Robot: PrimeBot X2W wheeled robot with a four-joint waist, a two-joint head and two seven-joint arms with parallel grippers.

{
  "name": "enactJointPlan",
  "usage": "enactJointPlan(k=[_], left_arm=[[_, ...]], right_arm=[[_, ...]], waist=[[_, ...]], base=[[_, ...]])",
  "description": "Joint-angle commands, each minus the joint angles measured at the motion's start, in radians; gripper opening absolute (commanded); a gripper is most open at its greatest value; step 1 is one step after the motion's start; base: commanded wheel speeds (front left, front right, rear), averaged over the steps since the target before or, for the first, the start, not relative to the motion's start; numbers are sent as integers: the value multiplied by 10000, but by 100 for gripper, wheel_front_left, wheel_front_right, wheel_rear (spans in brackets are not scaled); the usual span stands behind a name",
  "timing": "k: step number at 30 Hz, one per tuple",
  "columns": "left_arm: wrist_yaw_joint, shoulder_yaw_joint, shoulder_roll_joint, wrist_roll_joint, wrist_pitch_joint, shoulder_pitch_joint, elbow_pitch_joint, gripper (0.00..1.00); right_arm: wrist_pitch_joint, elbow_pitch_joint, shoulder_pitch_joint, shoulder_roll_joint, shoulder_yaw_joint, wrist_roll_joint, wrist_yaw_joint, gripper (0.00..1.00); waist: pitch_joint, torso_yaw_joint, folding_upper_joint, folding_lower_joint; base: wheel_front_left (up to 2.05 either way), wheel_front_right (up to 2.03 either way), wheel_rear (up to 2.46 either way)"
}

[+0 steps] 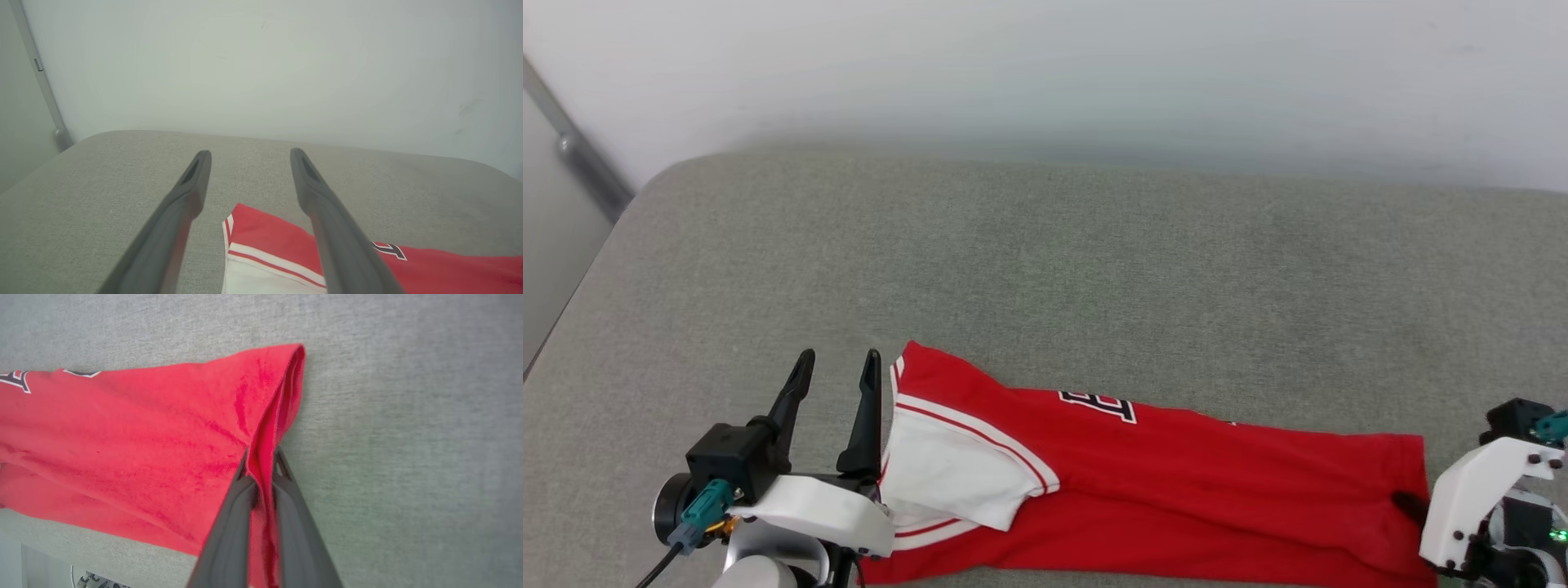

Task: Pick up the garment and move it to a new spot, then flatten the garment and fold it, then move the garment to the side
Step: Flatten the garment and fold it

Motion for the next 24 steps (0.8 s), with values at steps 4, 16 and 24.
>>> enactJointPlan(k=[4,16,24], left_arm=[[34,53,-14,60,-68,281,-12,100],[122,13,-90,-101,3,504,62,100],[-34,-283,-165,-15,121,289,228,100]], right_arm=[[53,-317,53,-207,-906,-191,-5,0],[1595,-1261,-240,1021,-3379,1927,-4,0],[2093,414,-319,1126,-1367,6824,-4,0]], waist=[[-265,-452,0,0],[-436,-873,0,0],[-591,-459,0,0]], base=[[0,0,0],[0,0,0],[0,0,0]])
